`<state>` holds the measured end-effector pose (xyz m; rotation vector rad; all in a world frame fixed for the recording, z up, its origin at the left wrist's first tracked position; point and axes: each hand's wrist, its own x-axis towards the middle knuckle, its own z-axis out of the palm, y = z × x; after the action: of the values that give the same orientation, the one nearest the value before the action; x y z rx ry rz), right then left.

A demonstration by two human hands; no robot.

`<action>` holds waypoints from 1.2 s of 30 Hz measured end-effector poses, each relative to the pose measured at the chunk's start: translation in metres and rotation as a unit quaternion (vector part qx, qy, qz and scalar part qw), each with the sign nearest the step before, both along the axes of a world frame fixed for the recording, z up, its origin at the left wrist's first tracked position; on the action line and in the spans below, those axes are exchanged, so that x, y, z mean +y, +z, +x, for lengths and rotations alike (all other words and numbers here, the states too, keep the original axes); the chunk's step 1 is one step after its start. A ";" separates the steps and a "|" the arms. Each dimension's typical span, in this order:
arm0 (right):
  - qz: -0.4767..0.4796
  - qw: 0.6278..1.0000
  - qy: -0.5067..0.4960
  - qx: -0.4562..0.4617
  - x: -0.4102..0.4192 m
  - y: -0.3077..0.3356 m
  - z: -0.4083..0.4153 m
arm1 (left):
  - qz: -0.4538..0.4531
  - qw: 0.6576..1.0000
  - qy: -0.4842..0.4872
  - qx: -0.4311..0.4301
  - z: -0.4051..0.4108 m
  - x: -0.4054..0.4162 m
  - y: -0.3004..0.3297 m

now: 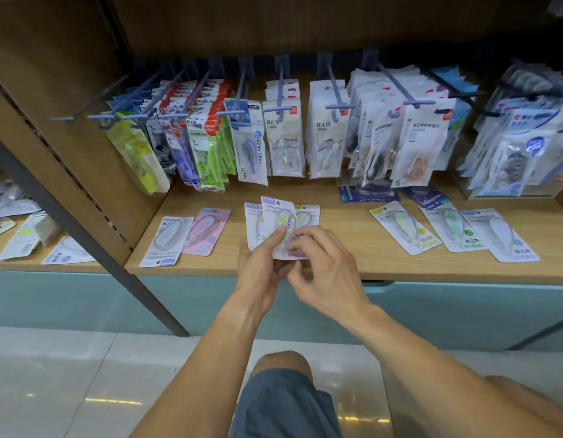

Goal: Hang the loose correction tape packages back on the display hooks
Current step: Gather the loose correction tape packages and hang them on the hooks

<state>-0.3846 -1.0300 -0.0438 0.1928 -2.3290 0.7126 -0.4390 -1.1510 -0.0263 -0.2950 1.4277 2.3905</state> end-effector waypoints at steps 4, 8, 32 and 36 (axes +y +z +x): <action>0.025 0.982 -0.111 -0.154 0.049 -0.003 -0.054 | -0.010 1.000 -0.001 0.023 -0.013 0.005 -0.012; 0.091 0.923 -0.156 -0.338 0.091 -0.001 -0.139 | -0.021 0.999 -0.020 0.041 -0.018 0.007 -0.017; 0.093 0.956 0.049 -0.273 0.093 -0.008 -0.026 | -0.045 0.999 -0.025 0.018 0.014 -0.022 -0.005; 0.091 0.963 0.042 -0.252 0.091 -0.007 -0.010 | -0.021 1.000 0.009 0.012 0.016 -0.036 -0.005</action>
<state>-0.3950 -0.9387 -0.0505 0.2125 -2.8927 0.6430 -0.4232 -1.1868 -0.0315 -0.2926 1.4936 2.3890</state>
